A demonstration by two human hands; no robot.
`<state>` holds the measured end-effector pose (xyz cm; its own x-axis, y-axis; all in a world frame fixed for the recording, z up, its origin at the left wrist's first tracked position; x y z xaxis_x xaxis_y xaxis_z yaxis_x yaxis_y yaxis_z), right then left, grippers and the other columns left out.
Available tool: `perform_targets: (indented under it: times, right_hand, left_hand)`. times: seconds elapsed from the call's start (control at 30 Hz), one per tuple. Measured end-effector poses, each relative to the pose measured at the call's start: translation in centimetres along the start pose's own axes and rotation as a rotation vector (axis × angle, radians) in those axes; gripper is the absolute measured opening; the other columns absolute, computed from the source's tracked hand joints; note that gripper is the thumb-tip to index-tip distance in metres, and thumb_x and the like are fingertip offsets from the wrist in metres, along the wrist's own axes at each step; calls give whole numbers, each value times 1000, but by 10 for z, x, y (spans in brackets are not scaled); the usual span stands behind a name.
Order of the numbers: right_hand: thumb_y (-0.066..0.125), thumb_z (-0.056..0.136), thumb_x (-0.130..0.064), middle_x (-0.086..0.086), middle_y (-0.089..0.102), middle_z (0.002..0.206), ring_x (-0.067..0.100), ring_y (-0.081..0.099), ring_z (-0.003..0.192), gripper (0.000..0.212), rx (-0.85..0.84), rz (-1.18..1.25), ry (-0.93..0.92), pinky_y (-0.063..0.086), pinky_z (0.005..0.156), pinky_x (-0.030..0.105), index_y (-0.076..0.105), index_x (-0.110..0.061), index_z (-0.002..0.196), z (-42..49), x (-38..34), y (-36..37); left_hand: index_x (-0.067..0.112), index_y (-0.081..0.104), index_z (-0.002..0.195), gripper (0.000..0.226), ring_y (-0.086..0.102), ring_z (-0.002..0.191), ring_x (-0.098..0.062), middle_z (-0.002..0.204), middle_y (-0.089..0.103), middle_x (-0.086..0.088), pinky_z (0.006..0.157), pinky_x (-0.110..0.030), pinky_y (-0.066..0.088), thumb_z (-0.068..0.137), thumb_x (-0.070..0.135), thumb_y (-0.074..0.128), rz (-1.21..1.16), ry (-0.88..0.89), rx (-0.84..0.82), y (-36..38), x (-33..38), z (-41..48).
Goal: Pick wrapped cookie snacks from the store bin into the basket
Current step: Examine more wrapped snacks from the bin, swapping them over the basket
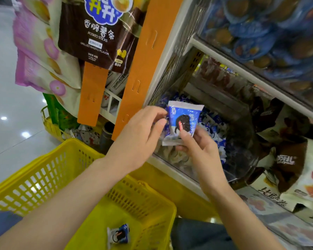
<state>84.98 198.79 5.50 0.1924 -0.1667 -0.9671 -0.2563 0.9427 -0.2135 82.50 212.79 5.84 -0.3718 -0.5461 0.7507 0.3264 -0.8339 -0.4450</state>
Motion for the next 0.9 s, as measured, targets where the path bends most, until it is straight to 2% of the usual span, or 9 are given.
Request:
perform_targets:
  times: [0.17,0.23,0.37,0.4,0.47,0.53,0.63,0.77,0.9]
  right_hand:
    - [58,90,-28,2,64,109,14,62,91,32,320,-319,62,52,81,34,54,-13,118,54,-4,-52]
    - [57,91,-31,3,61,104,14,58,86,35,375,-432,60,49,77,33,54,-11,119,83,-4,-64]
    - [39,97,-43,11,57,98,22,54,77,43,292,-836,262,39,60,26,51,-11,123,148,27,-84]
    - [37,98,-41,14,57,105,24,57,83,44,274,-871,300,40,64,24,48,-10,127,160,37,-90]
    - [42,98,-32,18,54,126,31,55,109,42,300,-892,304,44,85,32,45,-6,131,180,48,-101]
    - [48,96,-25,18,52,131,33,52,116,39,315,-982,285,43,94,38,48,-4,128,192,54,-107]
    - [55,92,-25,16,55,125,31,54,111,38,284,-1057,248,42,86,34,51,-6,125,203,60,-106]
    - [61,88,-25,13,53,129,29,52,115,44,246,-1027,154,39,90,32,47,-10,127,211,60,-102]
    - [66,85,-23,15,54,128,31,52,115,47,183,-1203,220,40,91,34,49,-7,126,217,60,-107]
  left_hand:
    - [17,58,115,27,51,103,-14,109,61,3,91,-25,28,98,27,39,359,162,-173,27,-1,5]
    - [19,60,110,29,54,100,-16,104,63,4,94,-29,28,97,30,36,446,189,-219,36,-4,5]
    - [22,60,106,38,56,96,-15,101,65,6,94,-32,30,95,34,25,481,184,-250,38,-5,9]
    - [22,61,104,41,56,96,-15,100,65,6,94,-32,30,95,34,23,478,184,-249,39,-5,9]
    - [21,63,101,41,59,93,-16,97,67,5,94,-32,34,94,33,24,468,181,-228,38,-5,8]
    - [19,66,94,35,62,86,-17,89,68,4,91,-34,41,93,29,33,458,189,-188,36,-4,9]
    - [21,68,86,27,64,78,-15,81,69,6,84,-32,46,90,26,42,445,216,-132,37,-2,10]
    - [21,69,84,19,65,74,-14,78,69,6,81,-32,50,86,25,50,428,246,-108,40,-2,11]
    - [23,69,82,16,65,73,-12,77,69,8,81,-31,50,82,25,54,418,249,-97,41,-4,11]
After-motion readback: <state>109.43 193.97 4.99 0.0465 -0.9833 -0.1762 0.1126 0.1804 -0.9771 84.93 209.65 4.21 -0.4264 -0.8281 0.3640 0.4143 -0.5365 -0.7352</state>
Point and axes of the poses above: each hand's wrist, its own z-axis towards the middle knuckle, its own y-axis out of the palm, x = y × z, the point moved 7 cm from there along z, towards the middle knuckle
